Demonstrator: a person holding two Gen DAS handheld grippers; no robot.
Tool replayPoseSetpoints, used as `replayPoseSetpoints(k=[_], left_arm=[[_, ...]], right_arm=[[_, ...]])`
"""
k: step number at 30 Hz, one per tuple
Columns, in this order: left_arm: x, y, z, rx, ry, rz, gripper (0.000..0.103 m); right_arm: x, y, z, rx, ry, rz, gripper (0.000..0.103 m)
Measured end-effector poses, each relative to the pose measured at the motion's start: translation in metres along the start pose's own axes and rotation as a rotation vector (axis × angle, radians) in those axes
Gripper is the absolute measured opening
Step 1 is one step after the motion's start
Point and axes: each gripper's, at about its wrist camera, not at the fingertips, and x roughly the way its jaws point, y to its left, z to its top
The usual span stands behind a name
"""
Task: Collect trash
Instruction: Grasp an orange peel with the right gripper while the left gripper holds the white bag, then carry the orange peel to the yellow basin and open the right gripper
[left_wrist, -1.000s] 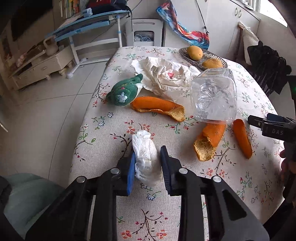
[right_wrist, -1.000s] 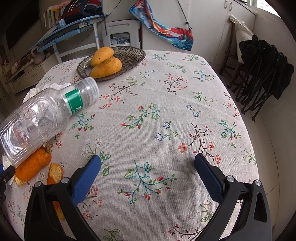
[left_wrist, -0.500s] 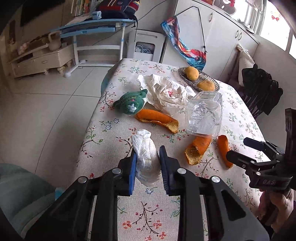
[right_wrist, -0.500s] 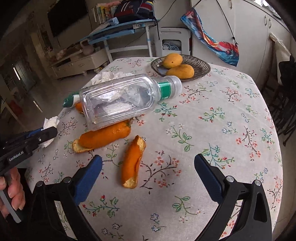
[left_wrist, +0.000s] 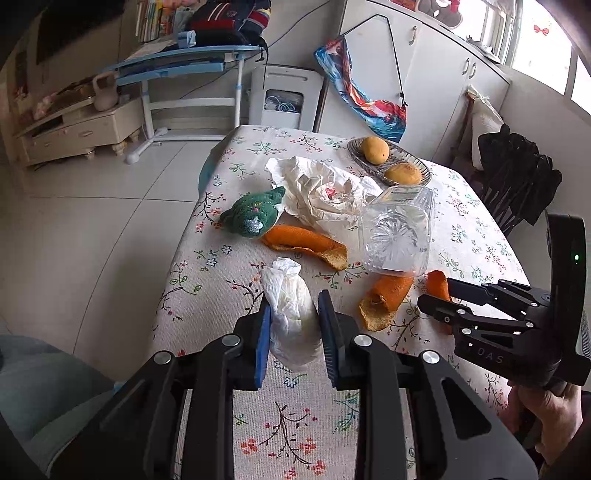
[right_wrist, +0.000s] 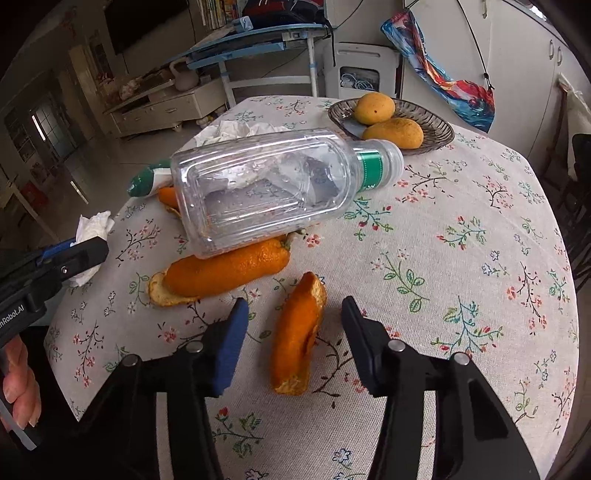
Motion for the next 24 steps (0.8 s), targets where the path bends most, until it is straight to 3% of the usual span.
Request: replayPoseSetpoints(k=[3, 10, 24], left_arm=[[-0.003, -0.003, 0.0, 0.016, -0.011, 0.004, 0.023], [-0.013, -0.011, 0.0, 0.06, -0.057, 0.015, 0.023], [-0.039, -0.032, -0.009, 0.157, -0.16, 0.018, 0.023]], right_arm=[[-0.001, 0.0, -0.002, -0.008, -0.003, 0.006, 0.021], [-0.012, -0.009, -0.009, 0.046, -0.016, 0.052, 0.019], [-0.061, -0.01, -0.027, 0.145, -0.137, 0.116, 0.019]])
